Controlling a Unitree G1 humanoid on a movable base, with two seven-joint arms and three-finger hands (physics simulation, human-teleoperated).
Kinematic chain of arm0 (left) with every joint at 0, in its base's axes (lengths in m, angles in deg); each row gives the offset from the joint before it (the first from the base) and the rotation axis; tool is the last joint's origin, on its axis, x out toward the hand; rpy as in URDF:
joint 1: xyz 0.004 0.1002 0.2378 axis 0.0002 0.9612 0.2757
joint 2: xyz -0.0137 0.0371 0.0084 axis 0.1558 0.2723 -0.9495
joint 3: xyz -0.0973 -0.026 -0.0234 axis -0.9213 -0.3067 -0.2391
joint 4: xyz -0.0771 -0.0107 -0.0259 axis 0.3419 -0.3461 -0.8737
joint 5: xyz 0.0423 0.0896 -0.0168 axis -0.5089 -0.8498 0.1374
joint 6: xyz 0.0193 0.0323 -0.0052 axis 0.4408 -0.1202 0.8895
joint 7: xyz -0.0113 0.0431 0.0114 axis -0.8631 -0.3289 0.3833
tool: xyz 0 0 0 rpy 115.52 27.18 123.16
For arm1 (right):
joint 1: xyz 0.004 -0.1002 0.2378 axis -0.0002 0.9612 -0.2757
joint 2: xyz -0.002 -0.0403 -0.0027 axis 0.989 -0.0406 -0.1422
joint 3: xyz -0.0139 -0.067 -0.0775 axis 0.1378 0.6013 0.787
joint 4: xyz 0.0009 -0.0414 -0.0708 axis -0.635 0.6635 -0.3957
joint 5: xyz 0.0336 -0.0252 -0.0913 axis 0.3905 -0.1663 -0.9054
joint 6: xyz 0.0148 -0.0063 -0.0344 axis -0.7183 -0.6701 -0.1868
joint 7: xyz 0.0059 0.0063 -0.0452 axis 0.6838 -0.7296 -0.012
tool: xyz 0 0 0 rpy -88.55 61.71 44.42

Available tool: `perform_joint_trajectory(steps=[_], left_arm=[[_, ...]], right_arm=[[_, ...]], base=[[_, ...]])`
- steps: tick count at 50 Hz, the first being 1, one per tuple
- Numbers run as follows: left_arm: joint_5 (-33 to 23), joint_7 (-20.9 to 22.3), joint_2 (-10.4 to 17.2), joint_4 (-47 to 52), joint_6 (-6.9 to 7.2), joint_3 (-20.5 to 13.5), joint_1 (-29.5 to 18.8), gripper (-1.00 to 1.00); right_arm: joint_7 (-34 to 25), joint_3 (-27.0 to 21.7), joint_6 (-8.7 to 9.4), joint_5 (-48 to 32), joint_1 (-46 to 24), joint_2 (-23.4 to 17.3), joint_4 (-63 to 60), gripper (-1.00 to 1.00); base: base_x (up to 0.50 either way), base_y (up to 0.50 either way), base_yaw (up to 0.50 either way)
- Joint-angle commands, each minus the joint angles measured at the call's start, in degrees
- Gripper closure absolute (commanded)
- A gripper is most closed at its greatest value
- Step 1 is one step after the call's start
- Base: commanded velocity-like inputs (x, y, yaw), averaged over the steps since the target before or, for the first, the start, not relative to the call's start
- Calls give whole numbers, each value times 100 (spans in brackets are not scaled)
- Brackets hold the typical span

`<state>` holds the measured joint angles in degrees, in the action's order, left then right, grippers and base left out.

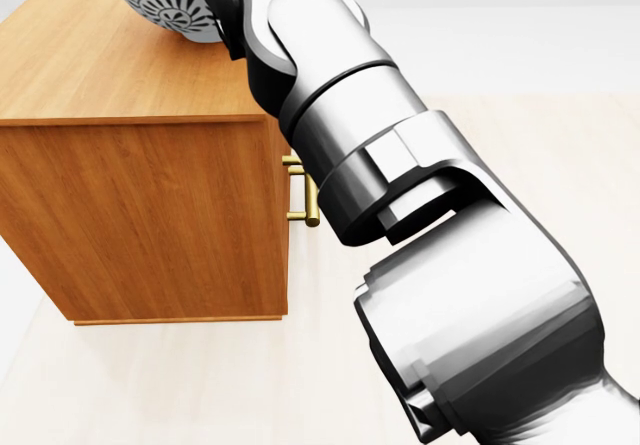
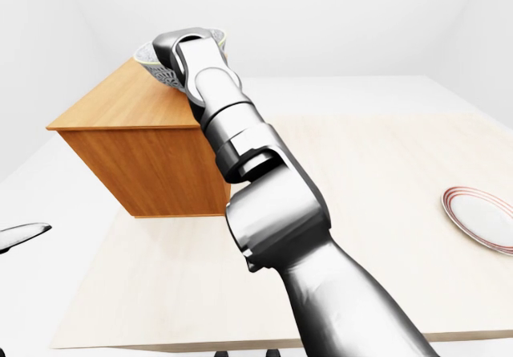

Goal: Put the bowl on top of the cabinet.

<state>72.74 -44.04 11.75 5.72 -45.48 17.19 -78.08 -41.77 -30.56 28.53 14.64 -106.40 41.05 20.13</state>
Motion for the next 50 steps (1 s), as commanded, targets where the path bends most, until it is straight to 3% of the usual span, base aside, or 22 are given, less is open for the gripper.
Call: perform_joint_trajectory(steps=[1, 23, 32, 50], left_arm=[[-27, 8, -12, -34, 0, 28, 0, -100], [-30, 23, -31, -88, 0, 45, 23, -100], [-18, 3, -31, -63, 0, 52, 16, -100], [7, -6, -21, -49, 0, 33, 15, -100]], right_arm=[[77, -12, 0, -179, 57, 62, -23, 100], [89, 7, 0, -111, 85, 63, -14, 100], [135, -4, 0, -99, 64, 42, 5, -4], [165, -2, 0, -79, 84, 73, 18, -18]], base=[[0, 0, 0], [0, 0, 0], [0, 0, 0], [0, 0, 0]])
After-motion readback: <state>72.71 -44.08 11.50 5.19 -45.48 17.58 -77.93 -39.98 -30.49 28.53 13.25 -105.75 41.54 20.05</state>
